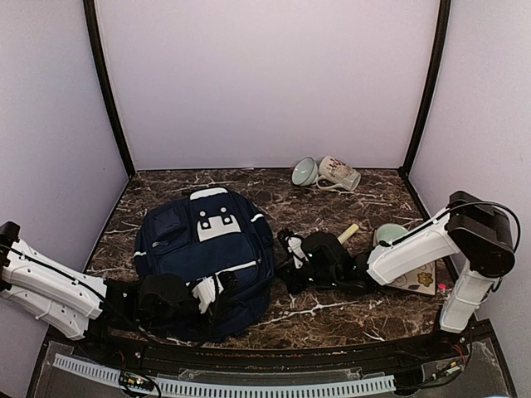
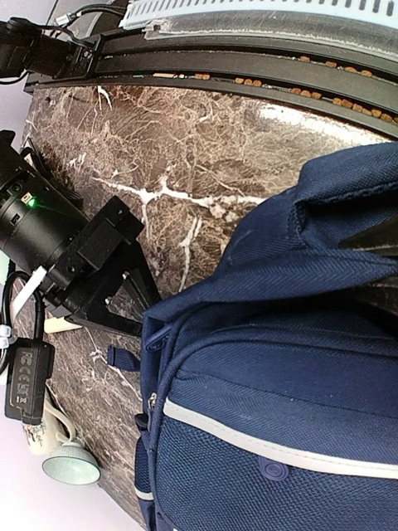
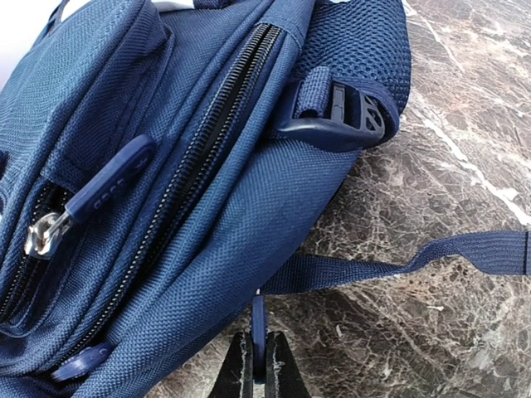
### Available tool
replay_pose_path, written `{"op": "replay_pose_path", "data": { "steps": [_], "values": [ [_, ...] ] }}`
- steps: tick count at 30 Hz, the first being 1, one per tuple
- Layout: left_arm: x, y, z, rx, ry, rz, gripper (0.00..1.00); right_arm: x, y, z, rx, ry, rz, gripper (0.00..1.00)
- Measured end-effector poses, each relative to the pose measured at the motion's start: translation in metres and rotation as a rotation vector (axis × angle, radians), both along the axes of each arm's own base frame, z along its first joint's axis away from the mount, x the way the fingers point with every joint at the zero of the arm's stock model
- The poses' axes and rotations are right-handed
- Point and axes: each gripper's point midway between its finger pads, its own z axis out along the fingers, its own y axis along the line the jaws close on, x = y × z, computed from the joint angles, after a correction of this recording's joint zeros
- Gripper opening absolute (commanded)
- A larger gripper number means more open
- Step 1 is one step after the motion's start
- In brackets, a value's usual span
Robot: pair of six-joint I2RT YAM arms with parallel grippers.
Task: Pack the student bag
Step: Zip the student bag into the largest pocket of the bag.
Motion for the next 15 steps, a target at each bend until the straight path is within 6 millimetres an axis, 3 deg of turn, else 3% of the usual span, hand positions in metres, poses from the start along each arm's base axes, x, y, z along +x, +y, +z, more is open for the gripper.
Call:
{"op": "replay_pose_path", "data": {
  "steps": [15],
  "values": [
    [-0.0041,0.0028,0.0000,-0.016,0.017,-0.011,0.00,-0.0023,-0.0064,0.0031,0.014,0.009,-0.007,0.00]
  ]
}}
